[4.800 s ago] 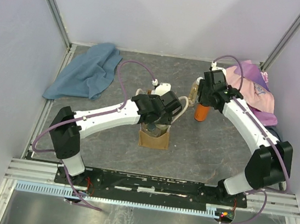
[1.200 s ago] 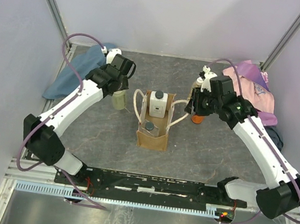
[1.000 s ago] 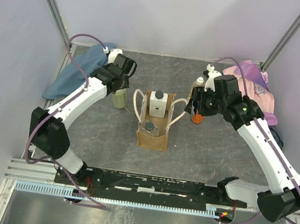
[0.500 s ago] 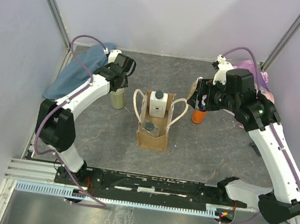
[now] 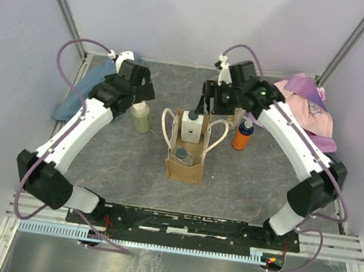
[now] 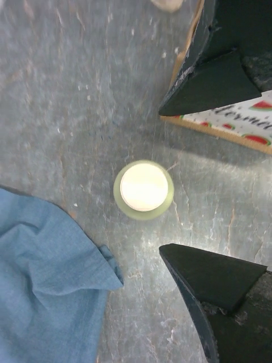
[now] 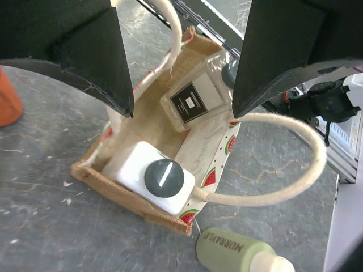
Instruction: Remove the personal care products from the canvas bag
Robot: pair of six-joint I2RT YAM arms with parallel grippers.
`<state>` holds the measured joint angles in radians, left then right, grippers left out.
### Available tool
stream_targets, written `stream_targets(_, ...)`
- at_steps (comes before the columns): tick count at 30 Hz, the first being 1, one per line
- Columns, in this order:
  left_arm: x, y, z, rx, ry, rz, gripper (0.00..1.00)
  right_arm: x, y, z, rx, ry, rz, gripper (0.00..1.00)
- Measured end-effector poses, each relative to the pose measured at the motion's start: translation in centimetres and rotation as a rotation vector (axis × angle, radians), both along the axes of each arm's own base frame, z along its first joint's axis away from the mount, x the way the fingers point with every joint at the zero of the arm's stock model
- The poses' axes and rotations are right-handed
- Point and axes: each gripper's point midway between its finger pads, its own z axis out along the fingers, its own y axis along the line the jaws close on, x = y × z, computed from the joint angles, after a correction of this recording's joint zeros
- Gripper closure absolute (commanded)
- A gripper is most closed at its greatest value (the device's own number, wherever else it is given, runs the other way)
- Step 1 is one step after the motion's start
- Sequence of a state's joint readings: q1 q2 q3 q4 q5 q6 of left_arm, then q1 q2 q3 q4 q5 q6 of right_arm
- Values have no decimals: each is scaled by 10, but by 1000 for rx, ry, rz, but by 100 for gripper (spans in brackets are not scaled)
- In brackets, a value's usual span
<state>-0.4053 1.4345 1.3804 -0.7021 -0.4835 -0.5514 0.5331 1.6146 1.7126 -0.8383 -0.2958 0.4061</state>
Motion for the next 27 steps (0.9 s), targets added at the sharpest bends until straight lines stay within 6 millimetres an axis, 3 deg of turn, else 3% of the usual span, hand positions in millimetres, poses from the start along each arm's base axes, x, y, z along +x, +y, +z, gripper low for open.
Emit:
stream_targets(4, -14, -8, 36, -89, -66, -56, 1, -2, 24, -40, -30, 92, 30, 12)
stream_targets(5, -18, -11, 41, -109, -75, -73, 1, -4, 27, -48, -43, 107, 29, 2)
stream_targets(6, -22, -15, 46, -133, -83, -97, 1, -5, 30, -54, -55, 116, 28, 0)
stream_targets(13, -40, -49, 64, -280, -90, -271, 1, 2, 43, -88, -159, 114, -26, 0)
stream_targets(21, -50, -70, 43, -351, -24, -351, 1, 25, 50, -123, -332, 63, -120, 0)
stream_targets(27, -58, -75, 27, -376, 16, -361, 1, 30, 48, -127, -413, -14, -212, 0)
